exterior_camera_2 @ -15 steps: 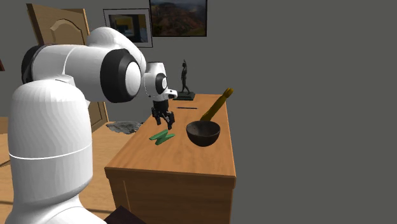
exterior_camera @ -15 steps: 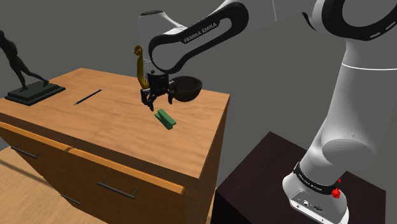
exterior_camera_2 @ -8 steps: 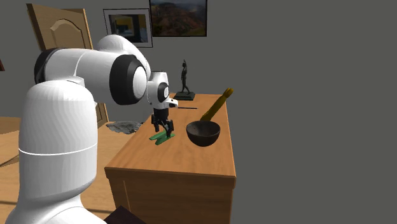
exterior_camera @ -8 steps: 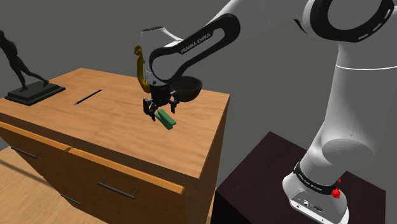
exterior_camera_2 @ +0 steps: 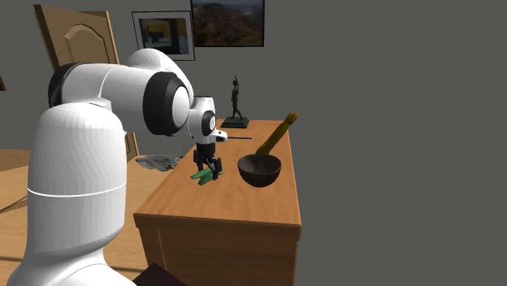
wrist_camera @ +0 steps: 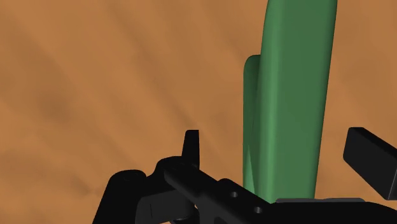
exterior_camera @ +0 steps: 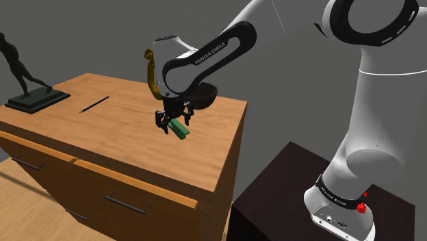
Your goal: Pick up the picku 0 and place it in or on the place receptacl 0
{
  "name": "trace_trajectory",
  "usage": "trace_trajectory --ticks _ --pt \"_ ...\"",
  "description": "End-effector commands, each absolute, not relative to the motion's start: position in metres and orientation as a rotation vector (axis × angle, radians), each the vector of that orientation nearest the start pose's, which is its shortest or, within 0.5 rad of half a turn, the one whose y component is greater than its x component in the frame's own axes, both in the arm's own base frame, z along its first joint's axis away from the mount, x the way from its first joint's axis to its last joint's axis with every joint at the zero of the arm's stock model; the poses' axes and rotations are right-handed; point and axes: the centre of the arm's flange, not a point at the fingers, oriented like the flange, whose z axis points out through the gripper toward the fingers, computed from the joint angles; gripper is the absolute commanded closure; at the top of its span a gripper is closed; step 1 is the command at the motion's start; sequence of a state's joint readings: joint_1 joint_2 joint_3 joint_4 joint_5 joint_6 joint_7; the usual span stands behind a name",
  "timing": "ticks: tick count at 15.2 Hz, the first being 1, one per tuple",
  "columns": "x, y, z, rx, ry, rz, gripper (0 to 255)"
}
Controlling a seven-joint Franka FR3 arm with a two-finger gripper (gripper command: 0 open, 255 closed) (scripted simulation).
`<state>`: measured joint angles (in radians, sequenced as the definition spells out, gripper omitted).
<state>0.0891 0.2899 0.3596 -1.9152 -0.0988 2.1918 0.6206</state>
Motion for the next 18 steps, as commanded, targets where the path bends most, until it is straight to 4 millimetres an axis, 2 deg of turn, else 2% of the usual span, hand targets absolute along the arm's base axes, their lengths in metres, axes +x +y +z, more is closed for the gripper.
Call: trace_trajectory --ticks 1,2,3,12,18 --pt "0.559 0.254 0.353 -3.114 0.201 0.006 0" --pt "0.559 0.254 0.353 -3.114 0.201 0.006 0" --pt "0.559 0.254 0.353 -3.114 0.201 0.006 255" --pt "0.559 0.254 0.353 -3.114 0.201 0.006 255" --pt "0.559 0.254 0.385 -3.114 0.201 0.006 255"
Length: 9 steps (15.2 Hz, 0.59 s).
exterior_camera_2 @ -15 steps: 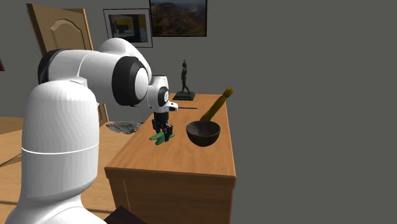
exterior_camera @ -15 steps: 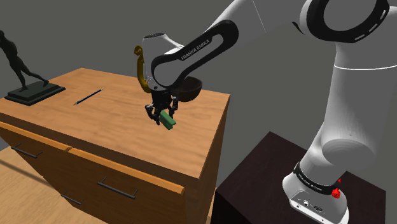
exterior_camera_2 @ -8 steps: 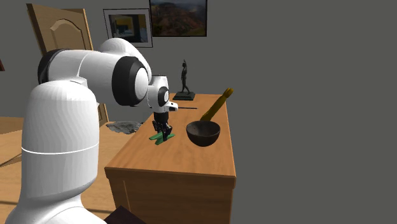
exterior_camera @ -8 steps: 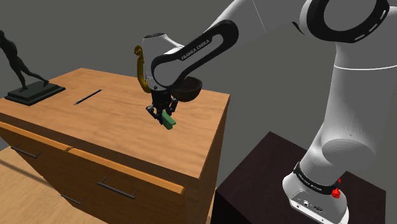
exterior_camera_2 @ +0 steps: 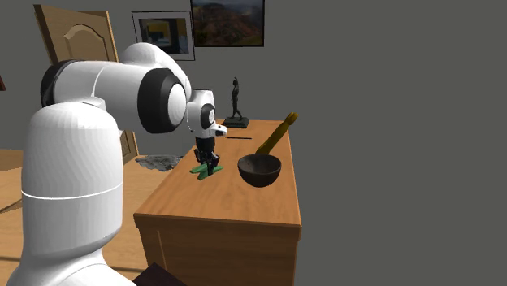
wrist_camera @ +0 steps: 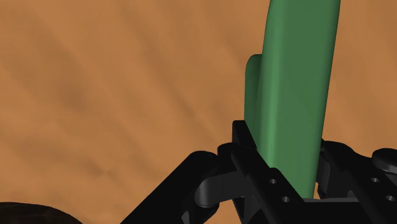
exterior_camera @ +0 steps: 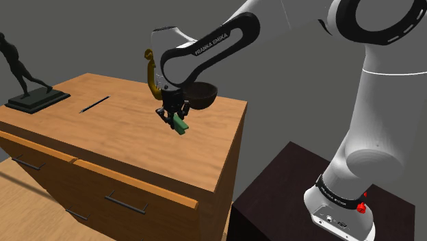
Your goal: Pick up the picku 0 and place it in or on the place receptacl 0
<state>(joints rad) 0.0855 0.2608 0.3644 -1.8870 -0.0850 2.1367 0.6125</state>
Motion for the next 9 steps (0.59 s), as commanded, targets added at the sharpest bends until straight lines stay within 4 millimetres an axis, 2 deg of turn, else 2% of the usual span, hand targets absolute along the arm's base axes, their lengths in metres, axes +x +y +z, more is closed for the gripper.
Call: trace_trajectory --ticks 1,9 --pt "0.559 0.254 0.390 -3.114 0.201 0.006 255" --pt "0.559 0.254 0.433 -3.114 0.201 0.006 255"
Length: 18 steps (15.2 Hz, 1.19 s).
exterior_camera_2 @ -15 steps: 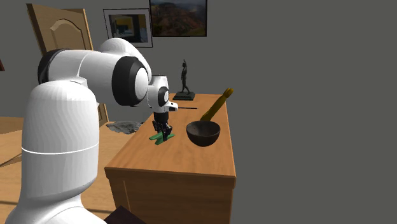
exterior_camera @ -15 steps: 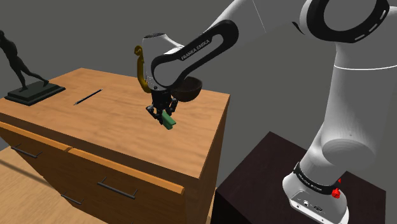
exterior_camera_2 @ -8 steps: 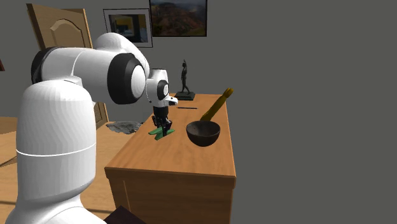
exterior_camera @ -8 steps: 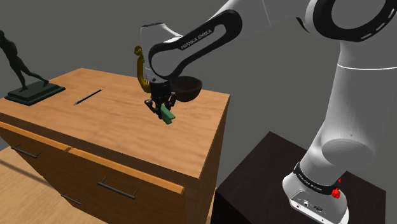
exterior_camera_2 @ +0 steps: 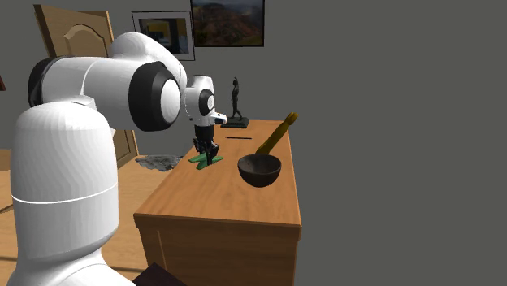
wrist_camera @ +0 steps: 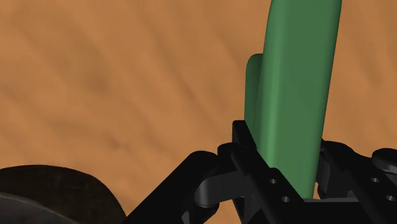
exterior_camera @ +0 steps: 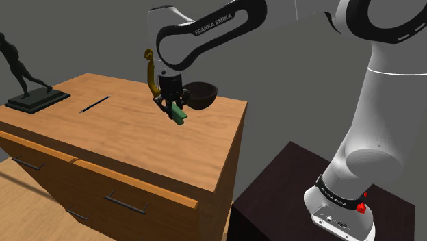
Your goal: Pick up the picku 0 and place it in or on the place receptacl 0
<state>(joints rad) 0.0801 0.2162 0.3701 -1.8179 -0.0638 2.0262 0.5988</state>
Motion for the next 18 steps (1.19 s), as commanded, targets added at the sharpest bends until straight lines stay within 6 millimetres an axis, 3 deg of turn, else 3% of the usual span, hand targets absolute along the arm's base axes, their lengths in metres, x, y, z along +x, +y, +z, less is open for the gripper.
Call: trace_trajectory --ticks 1,18 --pt "0.559 0.254 0.438 -3.114 0.201 0.006 255" --pt "0.559 0.254 0.523 -3.114 0.201 0.006 255"
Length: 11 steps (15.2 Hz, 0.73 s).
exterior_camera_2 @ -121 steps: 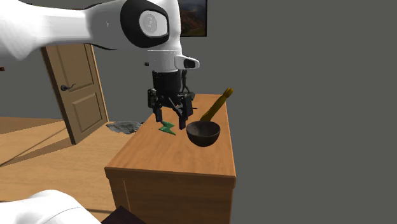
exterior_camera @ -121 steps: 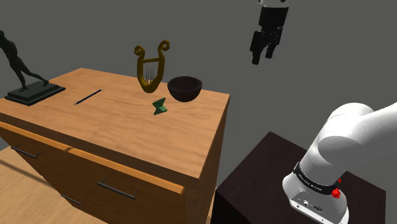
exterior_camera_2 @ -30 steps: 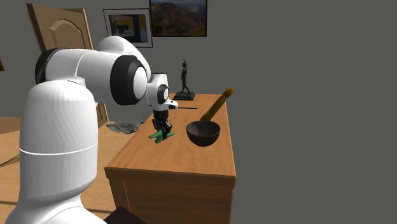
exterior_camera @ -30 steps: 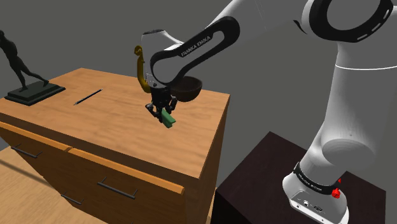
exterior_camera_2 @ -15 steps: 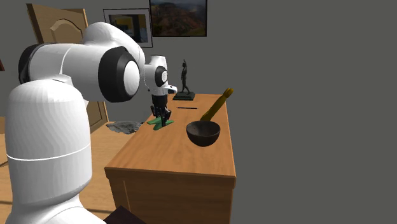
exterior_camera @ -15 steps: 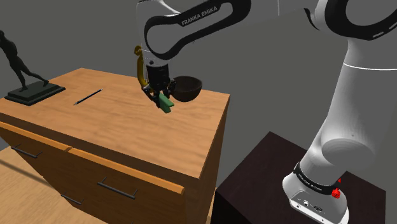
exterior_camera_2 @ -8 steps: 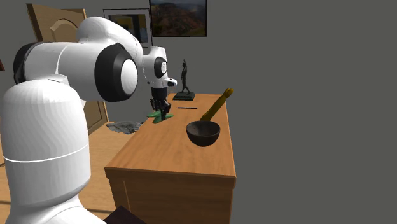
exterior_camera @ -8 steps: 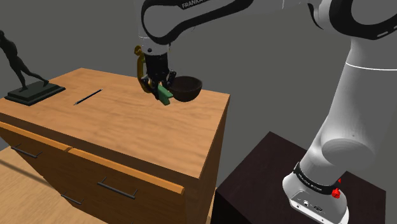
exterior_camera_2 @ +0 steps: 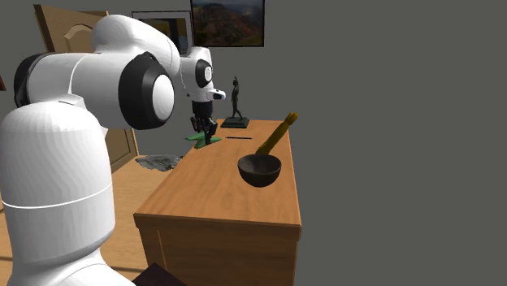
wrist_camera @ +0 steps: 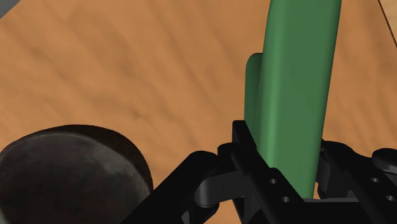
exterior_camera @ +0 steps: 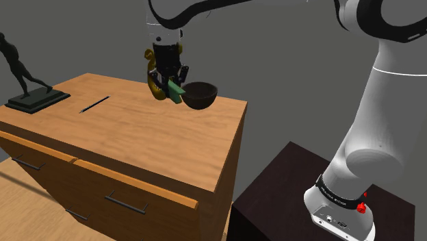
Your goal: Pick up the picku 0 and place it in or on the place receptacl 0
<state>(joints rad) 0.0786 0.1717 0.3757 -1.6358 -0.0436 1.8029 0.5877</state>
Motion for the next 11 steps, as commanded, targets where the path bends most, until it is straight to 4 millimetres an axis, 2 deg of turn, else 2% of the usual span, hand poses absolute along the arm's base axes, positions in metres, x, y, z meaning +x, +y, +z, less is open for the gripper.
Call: trace_trajectory --ticks 1,11 --pt "0.565 0.242 0.523 -3.114 0.201 0.006 255" --pt "0.620 0.122 0.524 -3.114 0.201 0.006 255"
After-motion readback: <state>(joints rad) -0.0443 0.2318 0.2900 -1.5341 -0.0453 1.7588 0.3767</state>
